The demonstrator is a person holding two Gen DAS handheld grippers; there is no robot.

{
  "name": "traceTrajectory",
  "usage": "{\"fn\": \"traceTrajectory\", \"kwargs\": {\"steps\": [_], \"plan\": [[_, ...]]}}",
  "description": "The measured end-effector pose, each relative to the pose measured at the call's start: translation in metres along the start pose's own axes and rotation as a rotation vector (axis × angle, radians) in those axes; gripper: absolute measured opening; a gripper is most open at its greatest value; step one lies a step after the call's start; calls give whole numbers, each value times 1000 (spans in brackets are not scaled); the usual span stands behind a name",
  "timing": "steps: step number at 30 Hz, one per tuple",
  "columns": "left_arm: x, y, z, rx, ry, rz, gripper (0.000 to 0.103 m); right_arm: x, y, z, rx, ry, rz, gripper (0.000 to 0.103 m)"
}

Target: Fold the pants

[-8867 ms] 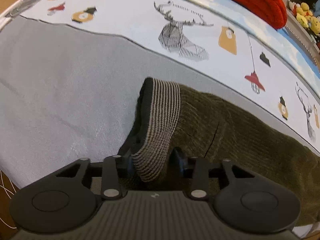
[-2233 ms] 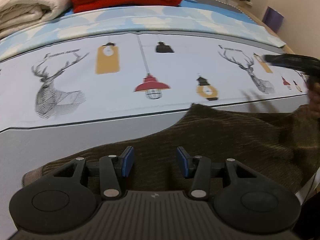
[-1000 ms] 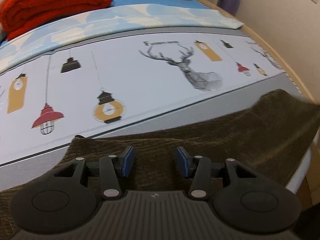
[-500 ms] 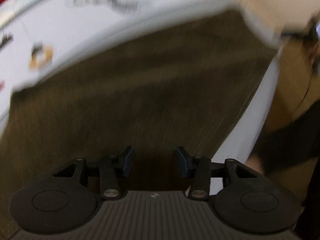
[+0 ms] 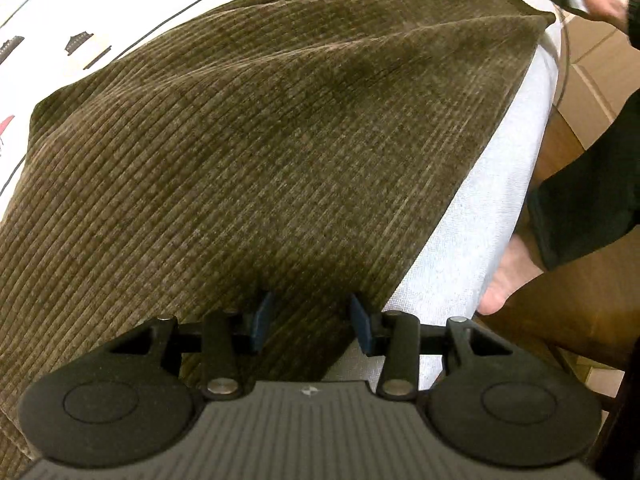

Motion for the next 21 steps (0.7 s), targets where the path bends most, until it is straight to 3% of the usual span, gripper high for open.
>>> {"fn": "traceTrajectory", "kwargs": {"steps": [3, 4, 5, 6, 7, 10, 11, 14, 15, 18, 21], "plan": [[-2, 0, -2, -7, 0, 7, 49, -4, 1, 20, -4, -43, -12, 59], [-1, -2, -3, -9, -2, 11, 49, -4, 0, 25, 7, -55, -18, 53], [0, -2, -3, -11, -5, 15, 49, -6, -2, 28, 26, -66, -26, 43], [-1, -3, -4, -12, -7, 19, 49, -5, -4, 29, 40, -69, -41, 16], [-1, -3, -5, -13, -10, 25, 49, 0, -5, 28, 38, -46, -69, 9], [5, -1, -3, -17, -14, 32, 49, 32, -2, 10, 72, 106, -14, 8], [6, 0, -2, -16, -18, 36, 49, 35, 2, 14, 39, 110, 12, 8], [9, 2, 1, -11, -22, 43, 49, 13, 7, 40, -56, -3, 9, 10], [10, 3, -1, -12, -18, 45, 49, 7, 7, 44, -85, -20, -11, 14], [19, 2, -11, -23, 42, 37, 49, 14, 7, 33, -130, 17, -28, 39], [38, -12, -36, -24, 174, -37, 49, 29, 13, 2, -120, 87, 21, 48]]}}
Point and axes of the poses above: each gripper's, at about its wrist camera, not at the fingertips, and z roughly the way its jaws point, y to its right, x to its top, the point moved 10 cm from there along z, roughly the way its jaws point, and after that the axes turned 5 degrees about -x, right-handed, at the moved point
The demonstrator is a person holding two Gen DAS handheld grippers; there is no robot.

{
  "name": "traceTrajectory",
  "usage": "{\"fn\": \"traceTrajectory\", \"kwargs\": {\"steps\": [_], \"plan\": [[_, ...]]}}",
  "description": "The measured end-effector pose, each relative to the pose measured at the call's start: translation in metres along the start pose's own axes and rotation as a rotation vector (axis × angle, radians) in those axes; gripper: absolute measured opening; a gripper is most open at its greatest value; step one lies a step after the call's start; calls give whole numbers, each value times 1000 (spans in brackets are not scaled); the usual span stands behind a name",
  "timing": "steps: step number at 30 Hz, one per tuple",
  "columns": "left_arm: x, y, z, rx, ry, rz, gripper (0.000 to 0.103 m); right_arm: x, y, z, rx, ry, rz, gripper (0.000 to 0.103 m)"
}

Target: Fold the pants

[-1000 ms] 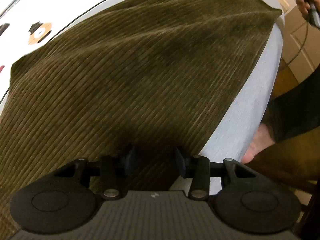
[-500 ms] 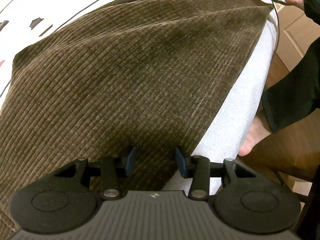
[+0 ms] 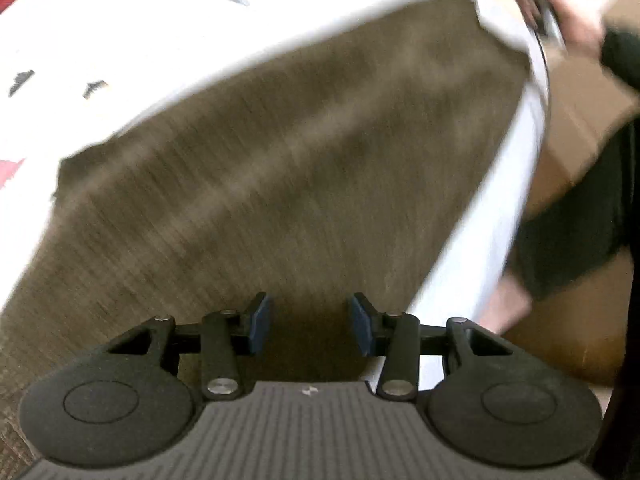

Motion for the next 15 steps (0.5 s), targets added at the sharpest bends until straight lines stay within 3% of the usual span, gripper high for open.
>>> {"fn": "traceTrajectory", "kwargs": {"steps": [3, 5, 9, 10, 12, 13, 14, 15], "plan": [[21, -12, -16, 12, 109, -78, 49, 5, 10, -30, 83, 17, 47, 50], [29, -18, -18, 29, 138, -117, 49, -3, 13, -49, 171, -5, 36, 50], [30, -21, -18, 88, 135, -128, 49, -45, 24, -62, 268, -158, -31, 50], [30, -20, -18, 91, 138, -130, 49, -62, 31, -58, 257, -219, -56, 50], [30, -17, -22, 92, 148, -131, 49, -99, 58, -40, 119, -349, -135, 48], [29, -16, -22, 96, 154, -132, 49, -115, 82, -33, 5, -392, -175, 69], [28, -14, -26, 103, 162, -134, 49, -119, 97, -32, -24, -405, -146, 78], [27, -14, -30, 107, 172, -138, 49, -116, 111, -35, -20, -406, -44, 77]]}}
Point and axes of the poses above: each gripper's, at about its wrist camera, not at the fingertips, and z roughly the way its jaws point, y to its right, x to its top, the point moved 10 cm from there along z, roughly the way its jaws point, and after that the axes turned 5 degrees about -x, right-handed, at the moved point
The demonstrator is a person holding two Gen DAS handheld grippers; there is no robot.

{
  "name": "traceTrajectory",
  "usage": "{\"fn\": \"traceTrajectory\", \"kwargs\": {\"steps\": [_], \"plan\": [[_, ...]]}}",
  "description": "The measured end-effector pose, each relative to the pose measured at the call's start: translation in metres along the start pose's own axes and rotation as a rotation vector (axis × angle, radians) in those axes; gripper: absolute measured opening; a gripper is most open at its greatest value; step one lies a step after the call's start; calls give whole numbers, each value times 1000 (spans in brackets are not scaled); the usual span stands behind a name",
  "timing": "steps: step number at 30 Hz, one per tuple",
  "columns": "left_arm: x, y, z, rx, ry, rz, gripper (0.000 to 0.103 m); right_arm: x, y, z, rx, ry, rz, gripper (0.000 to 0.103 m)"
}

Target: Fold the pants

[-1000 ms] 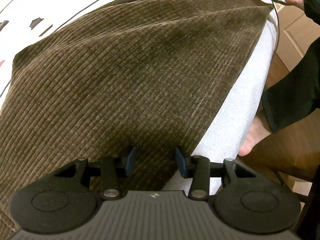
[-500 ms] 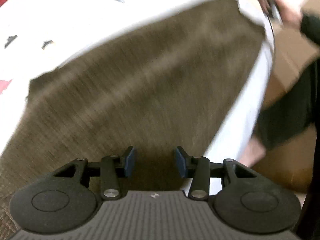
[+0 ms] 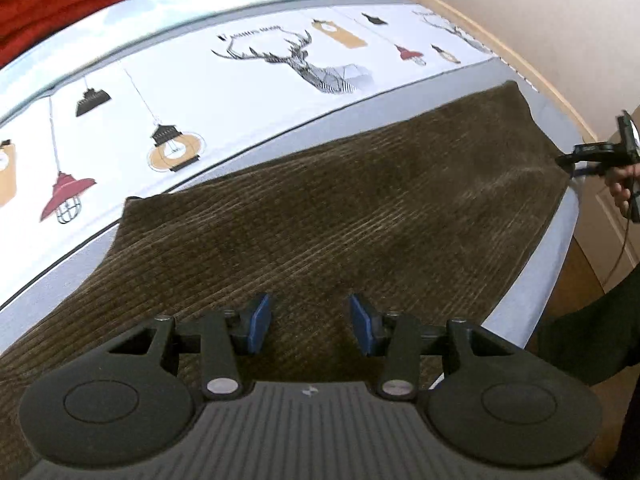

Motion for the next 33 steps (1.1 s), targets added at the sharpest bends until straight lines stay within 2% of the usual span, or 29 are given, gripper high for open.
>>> {"fn": "traceTrajectory", "kwargs": {"steps": [1, 2, 4, 5, 8, 9, 13, 15, 17, 18, 20, 22, 25, 27, 30, 33], "plan": [[0, 0, -4, 2, 11, -4, 49, 1, 10, -6, 44, 1, 103, 72], [0, 0, -9, 4, 27, -7, 49, 3, 18, -13, 38, 21, 166, 71], [2, 0, -19, 12, 55, -14, 49, 6, 25, -27, 7, 76, 195, 72], [2, 1, -25, 17, 68, -18, 49, 6, 25, -32, 19, 88, 207, 73], [2, 2, -42, 19, 107, -54, 49, -5, 10, -27, 140, 13, 280, 74], [1, 3, -48, 21, 120, -70, 49, -7, 6, -23, 155, -12, 302, 74], [-6, 9, -81, 28, 194, -112, 49, -20, 2, -3, 142, -103, 414, 76], [-13, 11, -95, 26, 230, -147, 50, -17, 2, -1, 126, -89, 445, 76], [-20, 14, -107, 33, 255, -169, 50, -19, -2, -5, 109, -71, 490, 60], [-23, 15, -112, 40, 266, -176, 50, -21, 1, -6, 96, -61, 517, 34], [-29, 12, -119, 56, 283, -192, 50, -21, 3, -7, 104, -51, 593, 24], [-32, 5, -125, 75, 294, -204, 50, -19, 1, -17, 92, -11, 622, 21], [-39, -22, -136, 121, 316, -283, 50, -1, -26, -53, 44, 129, 520, 20], [-47, -43, -144, 147, 324, -354, 50, 14, -69, -94, 9, 288, 336, 19], [-57, -75, -155, 182, 341, -450, 50, 14, -164, -168, 15, 528, 12, 19], [-69, -102, -164, 209, 353, -516, 50, -28, -277, -233, 97, 693, -279, 19]]}}
Point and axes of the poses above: each gripper's, at about its wrist camera, not at the fingertips, and z roughly the way its jaws point, y to its right, x to its top, the point moved 10 cm from there along z, roughly the way its jaws point, and after that the axes turned 5 degrees about -x, right-handed, at the moved point
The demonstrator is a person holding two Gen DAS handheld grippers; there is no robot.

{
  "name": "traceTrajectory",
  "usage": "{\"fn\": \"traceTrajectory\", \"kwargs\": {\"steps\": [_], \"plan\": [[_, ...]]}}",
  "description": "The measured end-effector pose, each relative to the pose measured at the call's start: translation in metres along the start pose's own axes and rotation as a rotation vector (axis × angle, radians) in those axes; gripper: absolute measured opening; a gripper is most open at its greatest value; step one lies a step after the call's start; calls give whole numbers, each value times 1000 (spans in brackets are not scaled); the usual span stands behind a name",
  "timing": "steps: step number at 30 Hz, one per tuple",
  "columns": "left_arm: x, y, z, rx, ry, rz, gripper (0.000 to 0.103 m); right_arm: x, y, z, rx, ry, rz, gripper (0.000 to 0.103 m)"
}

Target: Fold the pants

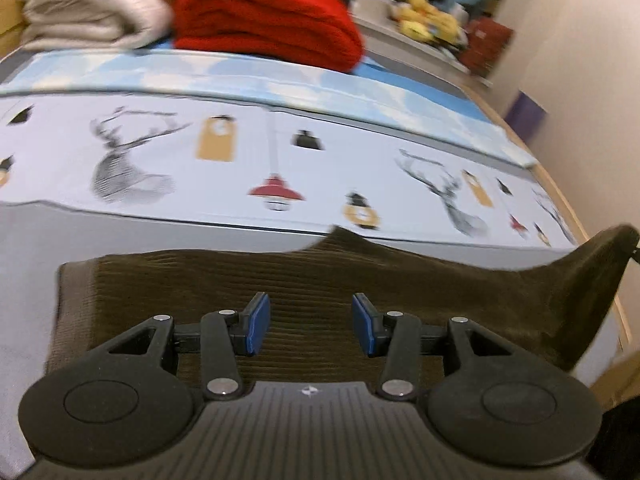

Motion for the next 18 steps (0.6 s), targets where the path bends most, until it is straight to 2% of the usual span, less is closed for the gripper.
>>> {"fn": "traceTrajectory", "kwargs": {"steps": [2, 5, 7, 9, 11, 12, 13, 14, 16, 18], "plan": [[-1, -19, -2, 15, -2, -34, 50, 0, -87, -43, 110, 91, -172, 20], [-7, -43, -6, 38, -10, -70, 50, -36, -204, -101, 297, 172, -392, 20], [-13, -56, -9, 48, -20, -83, 50, -86, -273, -133, 441, 178, -548, 20], [-20, -66, -13, 56, -26, -88, 50, -162, -326, -147, 572, 75, -726, 20], [-27, -77, -14, 70, -44, -99, 50, -241, -352, -147, 632, -56, -927, 20], [-30, -82, -15, 77, -52, -104, 50, -265, -355, -148, 623, -70, -1000, 20], [-32, -84, -15, 79, -54, -107, 50, -271, -357, -154, 587, 3, -1039, 22], [-34, -87, -16, 77, -55, -107, 50, -271, -357, -159, 564, 38, -1071, 22], [-35, -88, -16, 69, -58, -98, 50, -263, -356, -165, 577, 10, -1049, 26], [-34, -90, -14, 71, -57, -96, 52, -255, -348, -167, 627, -25, -1057, 31]]}}
Point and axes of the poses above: each gripper's, at about its wrist camera, not at the fingertips, and z roughly the way its jaws point, y to its right, x to its top, the point moved 10 cm from there along z, roughly the way its jaws point, and after that the axes turned 5 degrees about -x, right-handed, at the moved point
